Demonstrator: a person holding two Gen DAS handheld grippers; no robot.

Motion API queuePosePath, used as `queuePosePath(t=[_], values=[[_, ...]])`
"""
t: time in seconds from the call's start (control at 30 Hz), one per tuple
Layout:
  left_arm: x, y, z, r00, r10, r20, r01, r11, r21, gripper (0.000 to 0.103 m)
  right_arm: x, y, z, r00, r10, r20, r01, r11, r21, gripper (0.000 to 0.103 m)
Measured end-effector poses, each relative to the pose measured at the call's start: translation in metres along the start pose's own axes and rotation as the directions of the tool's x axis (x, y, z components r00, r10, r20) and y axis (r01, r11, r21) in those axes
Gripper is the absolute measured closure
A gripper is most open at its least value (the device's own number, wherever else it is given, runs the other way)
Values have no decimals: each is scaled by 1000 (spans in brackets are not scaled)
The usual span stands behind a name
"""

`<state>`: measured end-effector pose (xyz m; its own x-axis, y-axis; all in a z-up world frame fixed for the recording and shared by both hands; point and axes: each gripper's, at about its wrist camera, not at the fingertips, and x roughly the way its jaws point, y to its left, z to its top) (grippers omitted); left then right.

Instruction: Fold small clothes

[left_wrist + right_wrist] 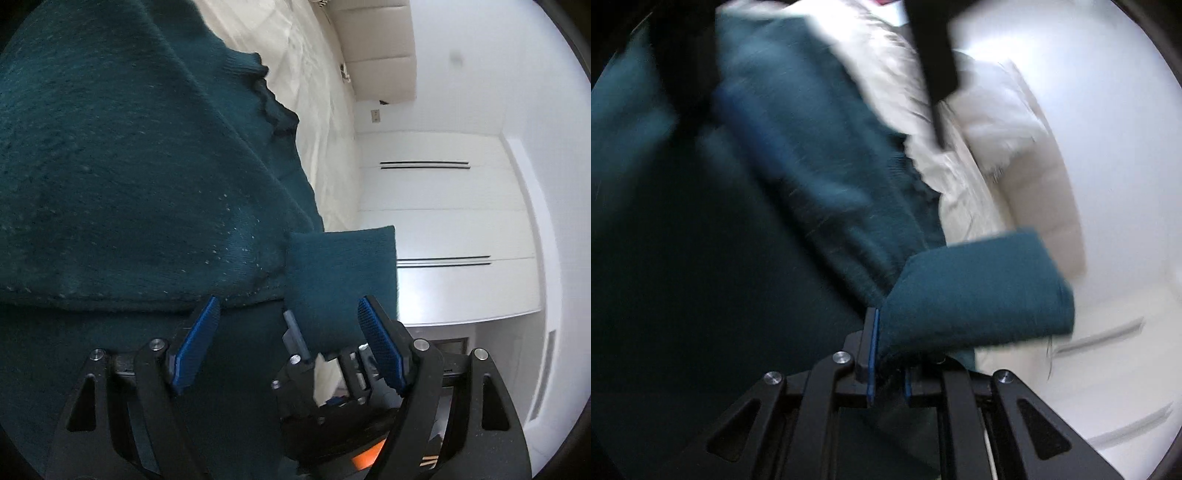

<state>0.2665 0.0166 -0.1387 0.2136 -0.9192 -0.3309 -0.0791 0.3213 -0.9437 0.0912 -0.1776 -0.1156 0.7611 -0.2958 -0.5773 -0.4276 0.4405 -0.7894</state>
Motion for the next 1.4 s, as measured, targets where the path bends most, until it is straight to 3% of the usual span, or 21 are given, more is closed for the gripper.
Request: queuePosePath(t=[0.07,0.2,0.4,0.47,0.53,0.57,0.6,0.63,0.7,0.73,0.8,0.83,0.87,0.9,0.97,1.0,1.07,1.13,1.2,1.3,1.4], values=[[-5,2,1,1000,-2,12,2,1000,6,26,-3,3,-2,1000,-16,9,16,999,-46,93],[-5,1,7,1000,-14,-4,14,1000,15,8,-6,-2,2,1000,-9,24,10,999,-45,92],[17,-5,10,998,36,-54,-33,999,43,8,-15,-11,-2,997,59,59,-61,998,28,85],[26,-8,12,995,74,-64,-70,996,52,17,-16,-13,-2,994,87,72,-93,993,75,66],[30,-9,9,991,99,-88,-94,994,59,46,-19,-21,-7,988,126,84,-136,982,131,50],[33,-10,8,988,120,-101,-113,991,69,54,-19,-25,-8,983,158,98,-173,968,182,41],[35,-11,7,985,138,-104,-130,988,78,67,-21,-32,-12,977,182,111,-204,950,235,38],[36,-12,6,982,155,-107,-146,985,89,72,-23,-41,-18,970,207,125,-236,925,298,34],[35,-11,5,979,178,-99,-168,980,104,81,-25,-73,-42,940,288,183,-341,784,519,32],[38,-13,4,977,192,-89,-182,977,115,90,-24,-95,-64,914,329,239,-402,641,654,30],[33,-19,5,975,217,-57,-207,968,140,95,-16,-126,-109,854,368,368,-488,318,813,27],[31,-22,7,973,225,-42,-217,965,150,96,-7,-138,-140,819,368,440,-507,104,856,27],[27,-30,9,973,230,-20,-223,960,167,96,-6,-139,-157,805,359,473,-504,-9,864,26],[23,-36,11,974,226,9,-223,955,193,96,3,-141,-182,788,337,515,-484,-178,857,25],[12,-57,12,973,225,51,-230,941,246,97,16,-136,-213,755,302,582,-450,-406,795,25],[8,-65,12,971,228,71,-239,931,275,97,26,-130,-226,725,280,629,-430,-529,732,25],[-1,-80,15,968,231,101,-252,914,317,97,25,-114,-232,686,241,686,-415,-645,642,25],[-10,-91,14,965,230,128,-261,900,349,97,37,-106,-233,656,186,731,-401,-735,547,25],[-18,-97,15,961,229,152,-270,887,375,97,37,-100,-230,653,158,741,-397,-762,512,25],[-20,-97,23,956,233,180,-287,877,386,97,58,-109,-235,680,112,724,-392,-780,488,25],[-45,-87,28,948,242,206,-304,878,369,97,77,-113,-237,688,53,724,-389,-815,429,25]])
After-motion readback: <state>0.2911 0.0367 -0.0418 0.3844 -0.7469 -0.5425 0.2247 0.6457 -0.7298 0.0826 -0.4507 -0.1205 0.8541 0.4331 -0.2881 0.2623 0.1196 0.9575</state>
